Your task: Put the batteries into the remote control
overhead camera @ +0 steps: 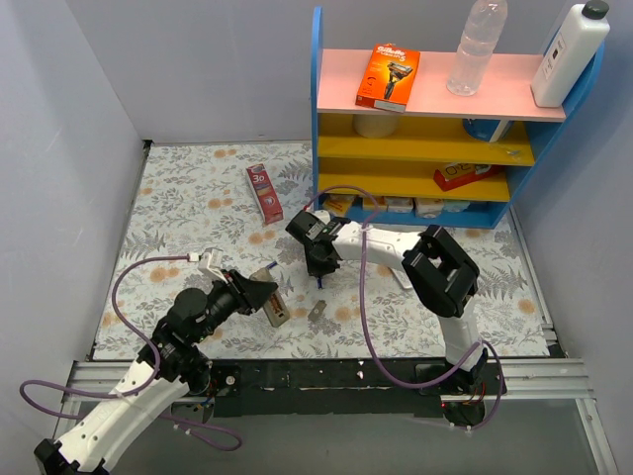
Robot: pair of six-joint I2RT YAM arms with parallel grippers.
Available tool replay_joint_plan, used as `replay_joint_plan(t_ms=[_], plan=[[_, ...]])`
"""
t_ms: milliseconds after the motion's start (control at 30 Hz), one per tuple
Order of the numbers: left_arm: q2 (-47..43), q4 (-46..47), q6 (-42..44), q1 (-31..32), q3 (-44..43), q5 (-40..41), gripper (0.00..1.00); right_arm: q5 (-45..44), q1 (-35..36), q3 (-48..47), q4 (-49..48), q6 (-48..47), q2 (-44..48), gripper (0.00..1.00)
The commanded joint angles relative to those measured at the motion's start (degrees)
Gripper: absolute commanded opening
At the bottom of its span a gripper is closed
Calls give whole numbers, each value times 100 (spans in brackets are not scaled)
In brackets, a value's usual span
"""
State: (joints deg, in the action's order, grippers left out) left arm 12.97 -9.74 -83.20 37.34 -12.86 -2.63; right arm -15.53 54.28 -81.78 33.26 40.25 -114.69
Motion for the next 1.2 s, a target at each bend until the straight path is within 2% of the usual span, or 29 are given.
replay_joint_plan(t_ms=[0,67,167,267,400,733,900,1167], plan=[[223,121,234,-16,-199,-185,0,-223,-14,-163,181,27,-158,24],[250,182,234,-16,-190,-202,0,-223,-14,-128,129,-26,-106,12],[311,358,208,-16,-155,-281,0,-310,-14,-23,41,-184,113,1],[504,683,164,-16,-120,-404,0,-407,-5,118,-99,-438,499,1],[855,1507,67,-16,-6,-615,0,-276,47,627,-784,-895,1360,1],[2586,3451,-284,-52,-85,-1029,0,190,363,2130,-2946,-2011,3899,1],[3359,4127,-609,-78,-295,-1020,0,480,566,2709,-3798,-2512,4622,1],[3906,4753,-1005,-78,-436,-914,0,894,891,3615,-4669,-2882,5334,1]])
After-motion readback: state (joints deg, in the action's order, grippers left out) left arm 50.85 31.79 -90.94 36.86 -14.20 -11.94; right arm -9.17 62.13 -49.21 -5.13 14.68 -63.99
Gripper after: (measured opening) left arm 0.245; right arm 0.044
